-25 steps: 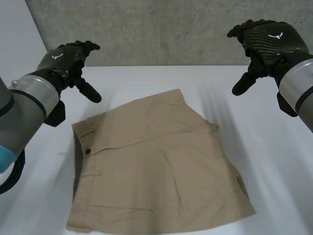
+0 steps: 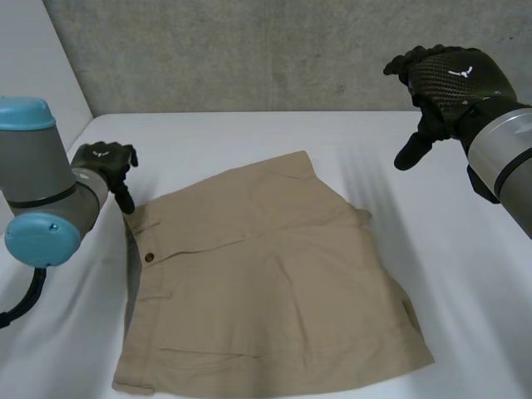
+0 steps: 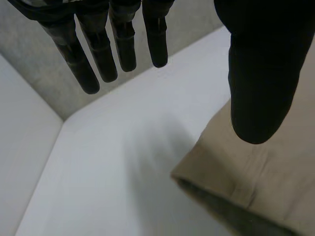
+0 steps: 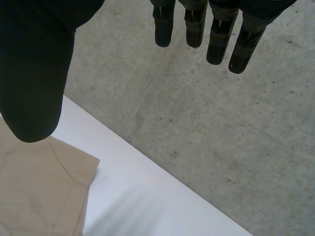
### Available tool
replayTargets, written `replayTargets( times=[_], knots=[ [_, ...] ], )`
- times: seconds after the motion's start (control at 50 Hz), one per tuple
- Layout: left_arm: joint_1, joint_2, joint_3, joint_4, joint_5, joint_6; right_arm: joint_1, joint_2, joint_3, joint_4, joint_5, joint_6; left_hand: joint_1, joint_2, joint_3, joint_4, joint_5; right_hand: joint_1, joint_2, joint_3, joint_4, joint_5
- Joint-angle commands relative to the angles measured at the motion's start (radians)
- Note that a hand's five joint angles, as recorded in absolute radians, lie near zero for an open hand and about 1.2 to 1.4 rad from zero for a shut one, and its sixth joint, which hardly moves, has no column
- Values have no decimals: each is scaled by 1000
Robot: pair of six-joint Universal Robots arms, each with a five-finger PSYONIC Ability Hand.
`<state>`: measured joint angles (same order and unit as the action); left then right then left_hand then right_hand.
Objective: Fold the shorts.
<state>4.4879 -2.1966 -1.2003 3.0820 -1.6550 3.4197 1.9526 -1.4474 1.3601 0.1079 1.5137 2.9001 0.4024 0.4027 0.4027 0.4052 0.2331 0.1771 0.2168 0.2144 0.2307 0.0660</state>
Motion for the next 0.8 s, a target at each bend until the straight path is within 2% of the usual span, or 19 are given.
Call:
replayTargets(
  times=[0.02, 0.22, 0.46, 0.8],
  knots=[
    [51, -77, 44, 1, 17, 35, 2, 18, 4, -7, 0, -9, 78, 78, 78, 75, 73, -3, -42, -40, -56, -66],
    [117, -130, 107, -58, 139, 29, 2, 24, 4, -7, 0, -10, 243, 242, 242, 240, 237, -3, -42, -40, -56, -66],
    [152, -187, 188, -187, 231, -48, 2, 25, 13, -10, 0, -10, 234, 234, 234, 231, 229, -3, -42, -40, -56, -66],
    [154, -219, 205, -187, 238, -46, 5, 39, 16, -14, 0, -10, 225, 225, 225, 222, 220, -3, -42, -40, -56, -66]
  ],
)
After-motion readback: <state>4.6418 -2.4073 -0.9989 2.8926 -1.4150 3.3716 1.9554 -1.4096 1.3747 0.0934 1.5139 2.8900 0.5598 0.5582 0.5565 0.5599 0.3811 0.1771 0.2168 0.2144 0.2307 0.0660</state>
